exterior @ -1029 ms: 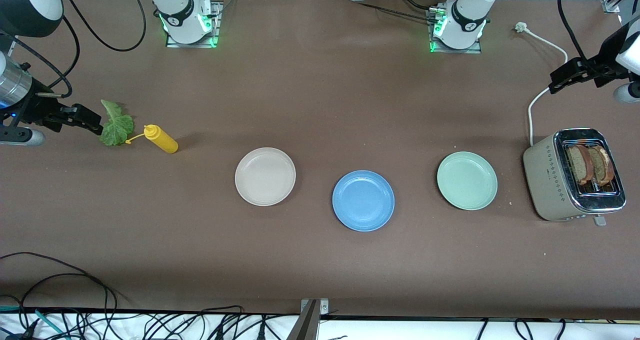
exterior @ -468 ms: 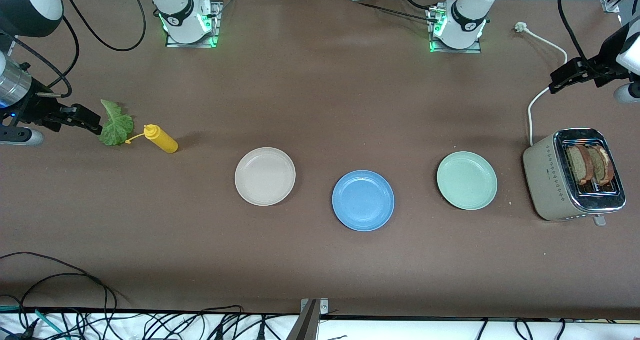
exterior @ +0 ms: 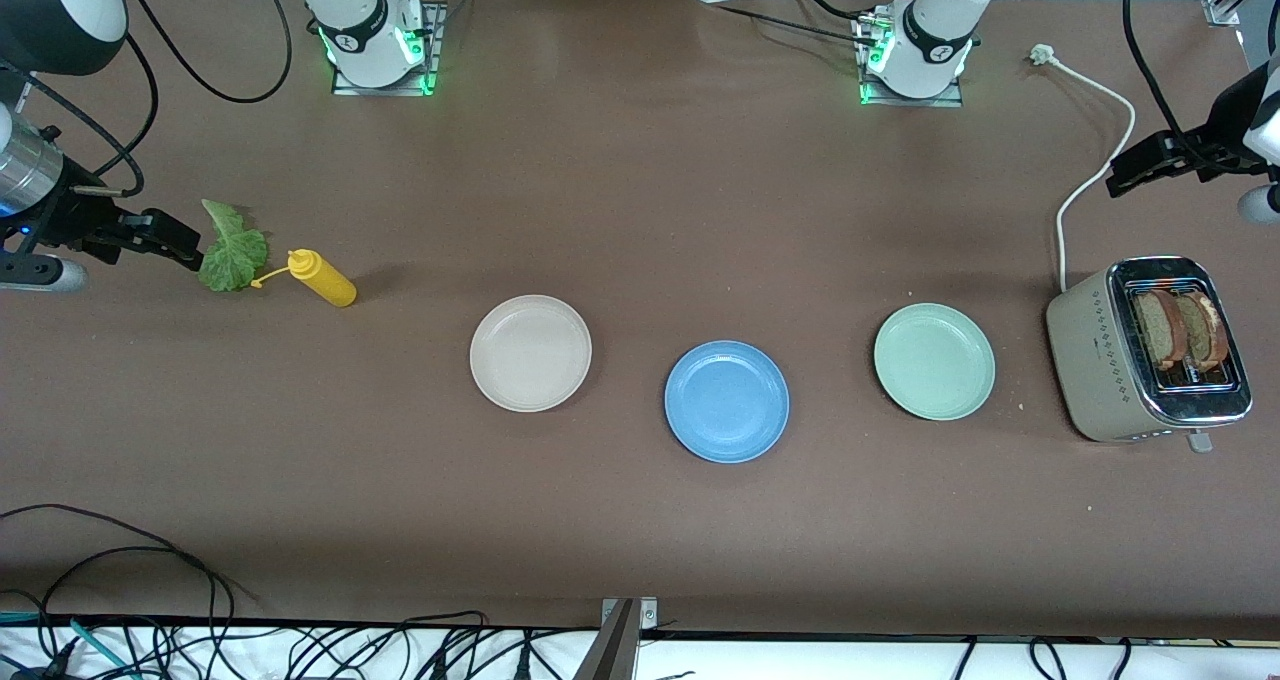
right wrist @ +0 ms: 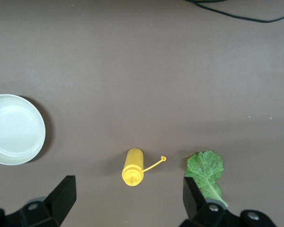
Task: Make sandwich in blue plate with both arms
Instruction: 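Move the left gripper over the toaster toward the bread slices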
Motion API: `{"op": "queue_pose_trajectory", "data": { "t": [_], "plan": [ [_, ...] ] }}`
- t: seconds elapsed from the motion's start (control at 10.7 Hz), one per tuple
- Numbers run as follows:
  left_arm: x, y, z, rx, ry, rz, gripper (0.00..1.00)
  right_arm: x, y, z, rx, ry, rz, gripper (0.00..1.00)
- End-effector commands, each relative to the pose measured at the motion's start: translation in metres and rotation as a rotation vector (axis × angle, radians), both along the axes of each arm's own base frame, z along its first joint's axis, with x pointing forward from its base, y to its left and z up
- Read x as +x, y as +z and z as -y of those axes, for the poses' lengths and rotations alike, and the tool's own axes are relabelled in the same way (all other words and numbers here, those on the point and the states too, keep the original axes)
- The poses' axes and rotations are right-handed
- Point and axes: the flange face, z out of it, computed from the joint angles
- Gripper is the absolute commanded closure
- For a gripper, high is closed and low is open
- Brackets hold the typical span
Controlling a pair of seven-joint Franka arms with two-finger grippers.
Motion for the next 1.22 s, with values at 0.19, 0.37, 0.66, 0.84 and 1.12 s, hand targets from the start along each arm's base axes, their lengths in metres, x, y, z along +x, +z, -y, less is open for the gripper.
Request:
{"op": "queue_pose_trajectory", "data": {
  "t": [0.19, 0.37, 0.66, 0.84, 1.12],
  "plan": [
    [0.026, -0.03, -0.049, -0.022, 0.083, -0.021, 0.0, 0.003, 0.006, 0.001, -0.019, -0.045, 0.009, 0.0],
    [0.037, -0.052, -0.055, -0.009, 0.089, -0.053, 0.0, 0.003, 0.006, 0.001, -0.019, -0.04, 0.007, 0.0],
    [0.051, -0.083, -0.082, -0.004, 0.126, -0.068, 0.0, 0.002, 0.005, 0.001, -0.019, -0.036, 0.001, 0.0],
    [0.056, -0.105, -0.096, -0.01, 0.144, -0.102, 0.0, 0.001, 0.006, 0.002, -0.019, -0.035, 0.001, 0.0],
    [0.074, -0.133, -0.11, 0.039, 0.016, -0.086, 0.0, 0.001, 0.007, 0.002, -0.02, -0.035, 0.001, 0.0]
  ]
}}
